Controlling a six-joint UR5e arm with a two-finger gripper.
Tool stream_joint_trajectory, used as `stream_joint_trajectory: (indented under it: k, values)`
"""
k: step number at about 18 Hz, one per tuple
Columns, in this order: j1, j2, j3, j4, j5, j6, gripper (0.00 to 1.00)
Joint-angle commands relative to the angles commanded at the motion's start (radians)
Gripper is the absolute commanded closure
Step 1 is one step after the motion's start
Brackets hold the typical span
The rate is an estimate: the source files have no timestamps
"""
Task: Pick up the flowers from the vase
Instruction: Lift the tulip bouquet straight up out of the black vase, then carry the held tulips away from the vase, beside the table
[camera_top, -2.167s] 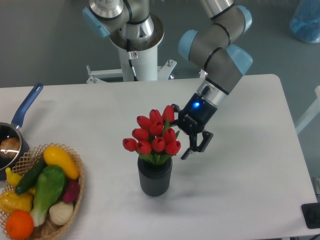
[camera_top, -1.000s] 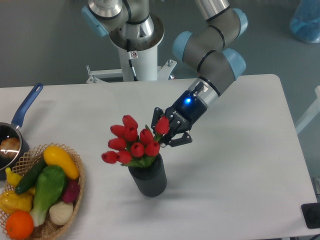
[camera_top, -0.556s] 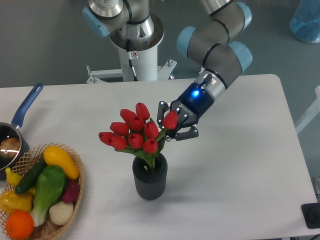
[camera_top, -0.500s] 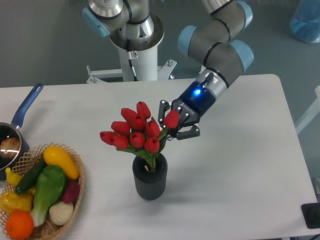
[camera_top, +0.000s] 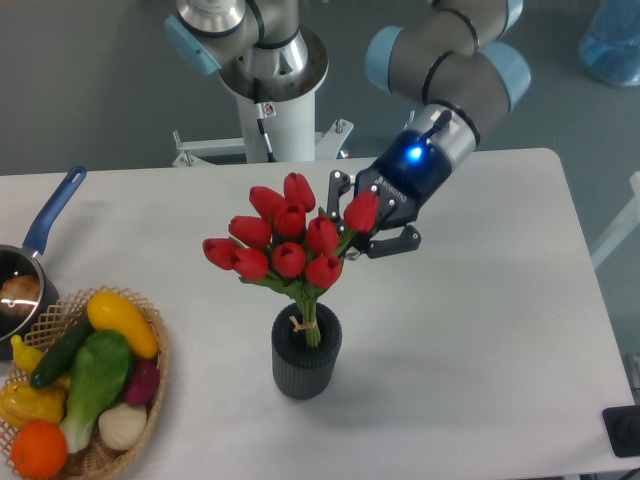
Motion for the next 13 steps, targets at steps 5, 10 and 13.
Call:
stream_joint_trajectory:
  k: [5, 10, 13]
  values:
    - [-0.002, 0.048, 0.017, 0.000, -0.028, -0.103, 1.00]
    - [0.037, 0.061, 0.074, 0.002, -0.124, -0.192, 1.00]
    - [0.101, 0.057, 0.115, 0.005, -0.126, -0.190, 1.00]
